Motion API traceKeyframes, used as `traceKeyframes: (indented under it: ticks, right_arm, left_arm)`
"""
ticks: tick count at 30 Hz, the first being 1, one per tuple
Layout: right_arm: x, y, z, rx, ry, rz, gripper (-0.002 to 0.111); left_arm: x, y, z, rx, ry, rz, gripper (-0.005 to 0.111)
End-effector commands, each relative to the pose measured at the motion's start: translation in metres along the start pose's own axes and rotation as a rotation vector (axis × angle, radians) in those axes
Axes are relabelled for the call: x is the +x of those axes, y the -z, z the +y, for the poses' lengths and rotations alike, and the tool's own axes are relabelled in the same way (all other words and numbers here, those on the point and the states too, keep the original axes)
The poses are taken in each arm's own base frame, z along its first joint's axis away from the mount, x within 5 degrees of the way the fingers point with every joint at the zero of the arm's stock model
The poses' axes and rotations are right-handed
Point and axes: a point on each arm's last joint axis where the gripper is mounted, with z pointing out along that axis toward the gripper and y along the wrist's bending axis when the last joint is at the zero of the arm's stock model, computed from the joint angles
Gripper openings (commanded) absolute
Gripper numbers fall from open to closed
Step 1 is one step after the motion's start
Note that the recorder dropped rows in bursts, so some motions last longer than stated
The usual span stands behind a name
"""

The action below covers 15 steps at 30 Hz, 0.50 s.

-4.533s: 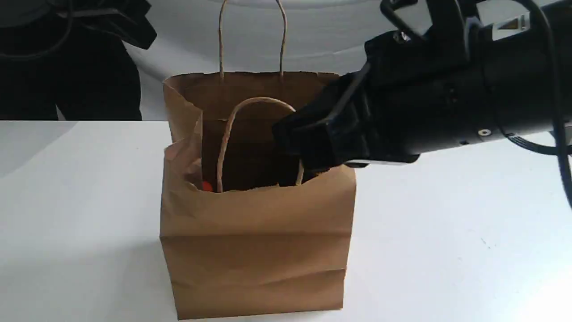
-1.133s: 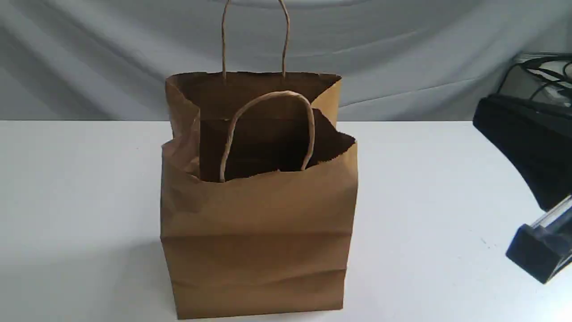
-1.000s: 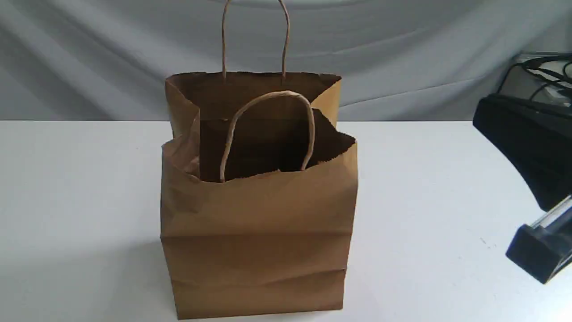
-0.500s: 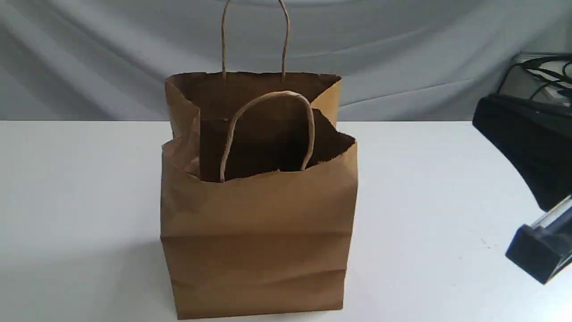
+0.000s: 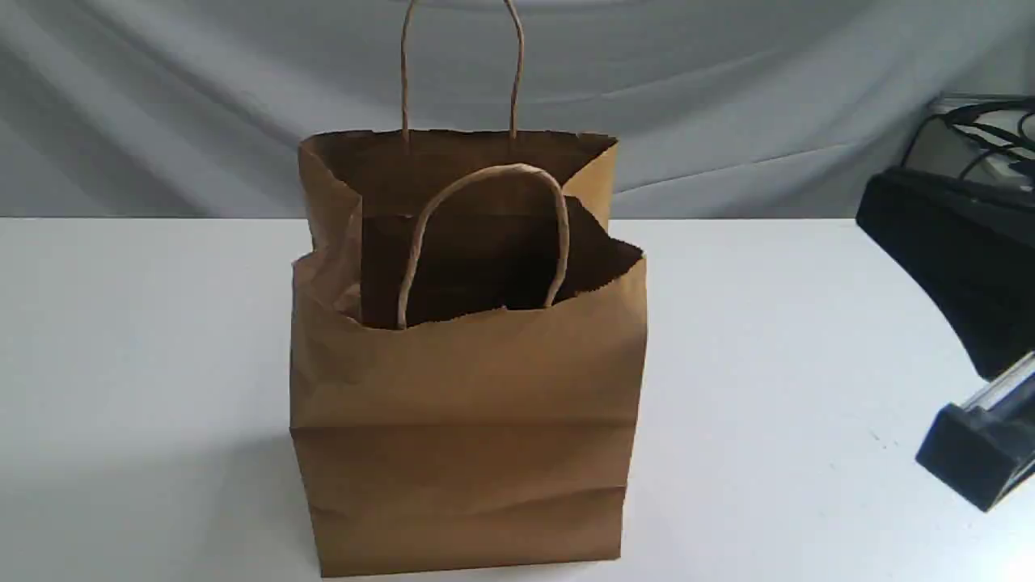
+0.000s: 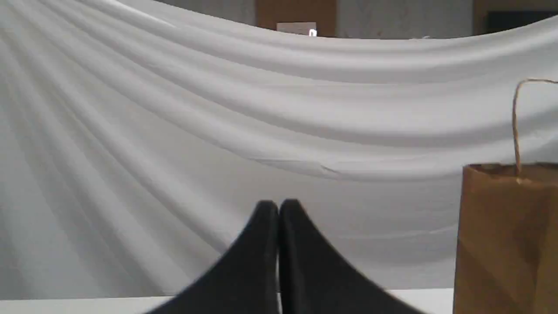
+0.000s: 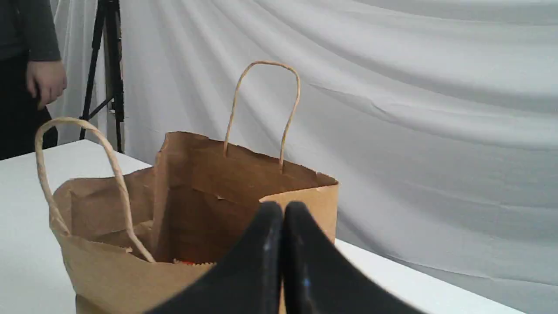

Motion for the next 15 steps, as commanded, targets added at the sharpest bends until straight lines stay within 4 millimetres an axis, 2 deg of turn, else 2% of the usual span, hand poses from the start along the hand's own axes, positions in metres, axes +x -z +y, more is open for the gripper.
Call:
traceKeyframes:
  ticks: [1, 6, 15]
  right_arm:
    - [0.001, 0.001, 0.0, 0.002, -0.007, -0.003, 0.0]
    - [0.001, 0.001, 0.0, 0.002, -0.007, -0.003, 0.0]
    - [0.001, 0.001, 0.0, 0.002, -0.007, -0.003, 0.0]
  left_arm:
    - [0.01, 0.001, 0.0, 0.001, 0.005, 0.101, 0.0]
    - [0.024, 0.003, 0.0, -0.005, 0.034, 0.258, 0.0]
    - [0.028, 0.005, -0.001, 0.003, 0.045, 0.3, 0.0]
